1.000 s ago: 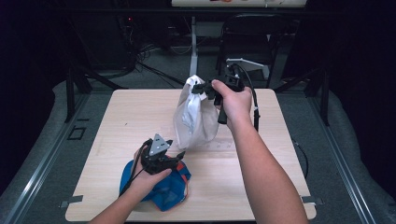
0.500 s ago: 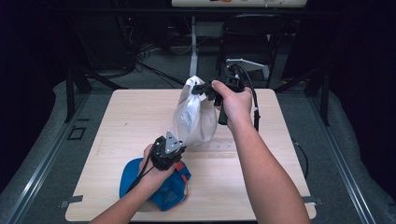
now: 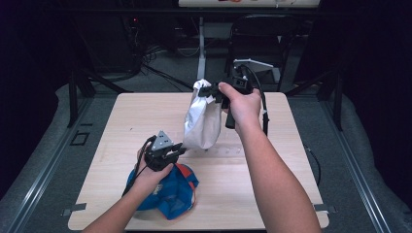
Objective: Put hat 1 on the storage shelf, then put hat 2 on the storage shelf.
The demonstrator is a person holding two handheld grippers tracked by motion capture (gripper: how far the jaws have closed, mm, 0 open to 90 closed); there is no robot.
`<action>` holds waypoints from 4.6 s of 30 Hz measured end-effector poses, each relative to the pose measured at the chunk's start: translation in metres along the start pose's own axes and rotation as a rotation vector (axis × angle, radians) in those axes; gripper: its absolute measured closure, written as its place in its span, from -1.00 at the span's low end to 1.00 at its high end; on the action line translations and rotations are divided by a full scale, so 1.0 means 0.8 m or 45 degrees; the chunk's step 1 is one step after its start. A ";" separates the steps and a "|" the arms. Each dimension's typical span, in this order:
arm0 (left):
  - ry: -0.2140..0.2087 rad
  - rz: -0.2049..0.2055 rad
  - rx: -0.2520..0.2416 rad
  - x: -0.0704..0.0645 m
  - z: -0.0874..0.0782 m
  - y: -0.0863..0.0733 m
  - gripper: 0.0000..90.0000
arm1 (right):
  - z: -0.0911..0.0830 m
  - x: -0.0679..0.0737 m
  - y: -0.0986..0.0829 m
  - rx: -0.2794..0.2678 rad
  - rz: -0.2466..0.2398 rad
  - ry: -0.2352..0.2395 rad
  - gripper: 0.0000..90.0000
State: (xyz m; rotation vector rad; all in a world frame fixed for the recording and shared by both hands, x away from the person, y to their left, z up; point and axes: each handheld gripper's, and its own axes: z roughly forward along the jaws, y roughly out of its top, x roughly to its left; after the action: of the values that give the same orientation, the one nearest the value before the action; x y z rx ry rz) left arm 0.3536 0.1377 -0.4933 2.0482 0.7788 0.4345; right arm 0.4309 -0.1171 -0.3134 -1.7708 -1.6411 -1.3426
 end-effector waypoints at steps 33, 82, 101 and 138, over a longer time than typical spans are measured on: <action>0.097 -0.244 -0.056 0.005 0.000 -0.036 0.84 | 0.020 -0.044 -0.010 0.058 0.013 -0.058 0.78; 0.320 -0.428 0.037 0.076 -0.096 -0.118 0.07 | -0.034 -0.158 -0.128 -0.064 -0.321 -0.280 0.24; 0.322 -0.410 0.063 0.079 -0.102 -0.154 0.08 | 0.005 -0.223 -0.211 0.043 -0.407 -0.306 0.25; 0.447 -0.433 0.087 0.075 -0.147 -0.193 0.07 | 0.139 -0.228 -0.249 0.452 -0.380 -0.011 0.44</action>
State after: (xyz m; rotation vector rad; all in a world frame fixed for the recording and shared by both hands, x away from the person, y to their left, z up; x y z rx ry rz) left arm 0.2754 0.3147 -0.5558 1.8734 1.3444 0.5851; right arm 0.3156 -0.0806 -0.5794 -1.3694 -2.0616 -1.0700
